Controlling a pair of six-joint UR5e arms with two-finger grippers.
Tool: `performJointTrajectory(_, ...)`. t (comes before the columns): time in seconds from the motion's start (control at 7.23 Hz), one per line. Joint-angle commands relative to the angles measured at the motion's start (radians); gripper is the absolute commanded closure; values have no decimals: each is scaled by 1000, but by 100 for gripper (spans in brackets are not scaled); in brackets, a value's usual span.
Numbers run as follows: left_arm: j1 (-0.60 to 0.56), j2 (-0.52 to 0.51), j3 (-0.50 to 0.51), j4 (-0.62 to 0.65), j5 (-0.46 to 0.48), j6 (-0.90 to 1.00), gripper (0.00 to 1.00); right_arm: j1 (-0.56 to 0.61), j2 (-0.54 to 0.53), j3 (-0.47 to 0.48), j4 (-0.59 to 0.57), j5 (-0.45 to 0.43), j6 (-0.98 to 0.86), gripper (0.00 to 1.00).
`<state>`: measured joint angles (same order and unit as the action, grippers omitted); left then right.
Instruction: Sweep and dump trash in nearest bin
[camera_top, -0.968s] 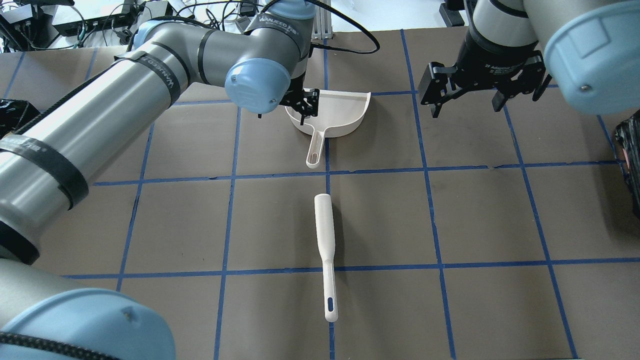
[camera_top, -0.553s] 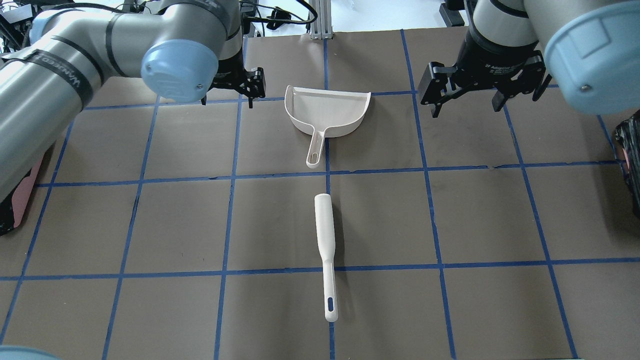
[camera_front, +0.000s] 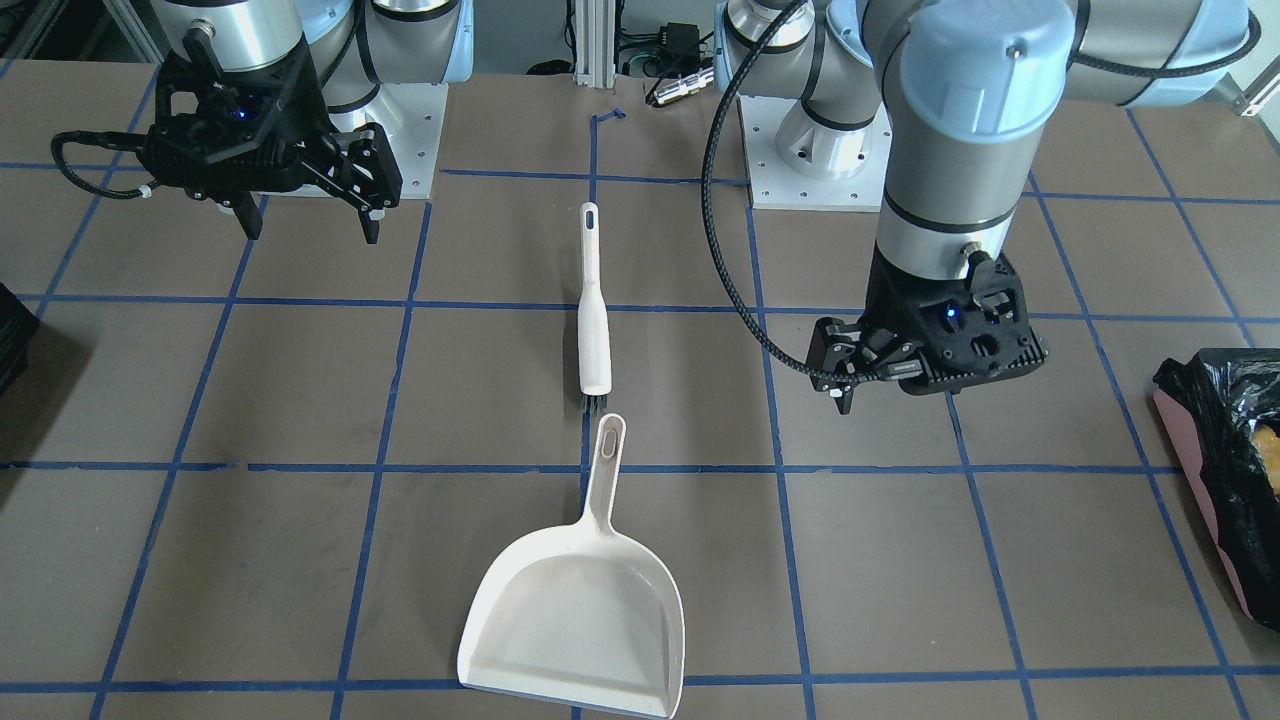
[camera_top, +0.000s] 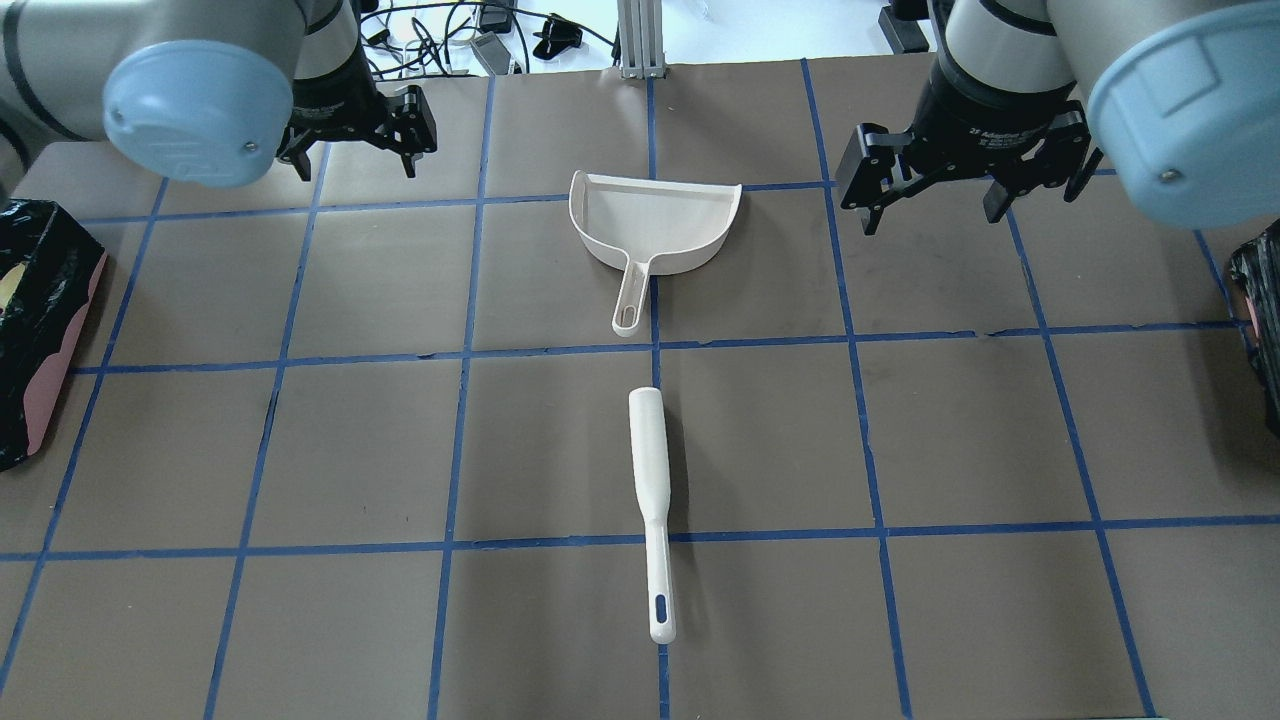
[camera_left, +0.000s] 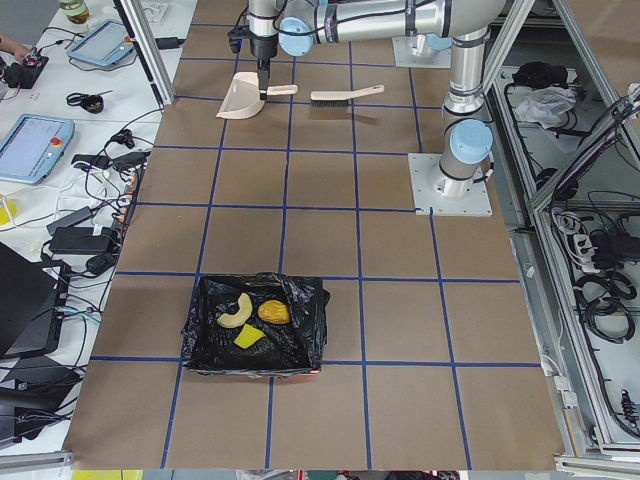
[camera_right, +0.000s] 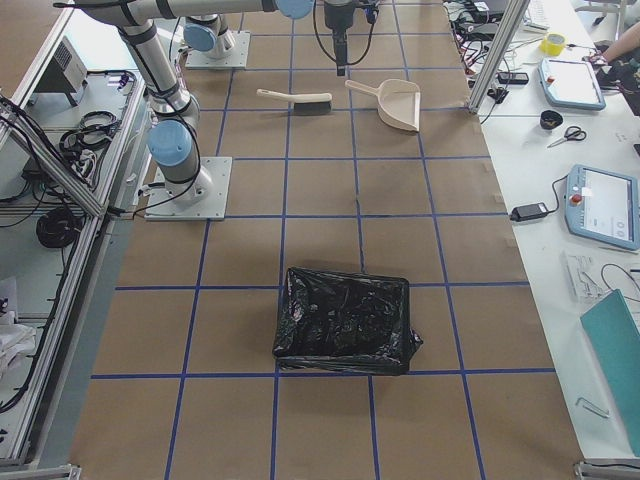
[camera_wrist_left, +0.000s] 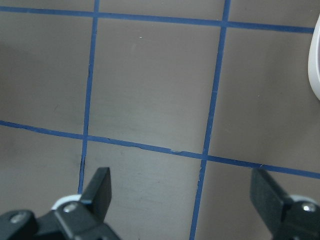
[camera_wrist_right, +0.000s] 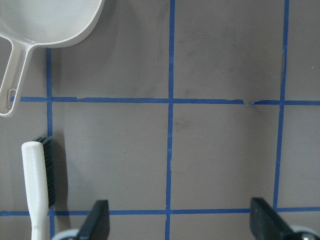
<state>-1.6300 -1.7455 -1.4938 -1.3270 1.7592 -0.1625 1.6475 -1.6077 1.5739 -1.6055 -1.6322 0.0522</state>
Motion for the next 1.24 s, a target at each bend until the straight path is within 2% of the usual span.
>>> performJointTrajectory(0.0,-10,110,-3,-84,-140,-3,0,0,0,0,-1,0,0,0)
performJointTrajectory(0.28,-10,158,-22,-174,-145,0,0,0,0,0,-1,0,0,0)
performJointTrajectory(1.11,6,167,-45,-213,-136,0,0,0,0,0,-1,0,0,0)
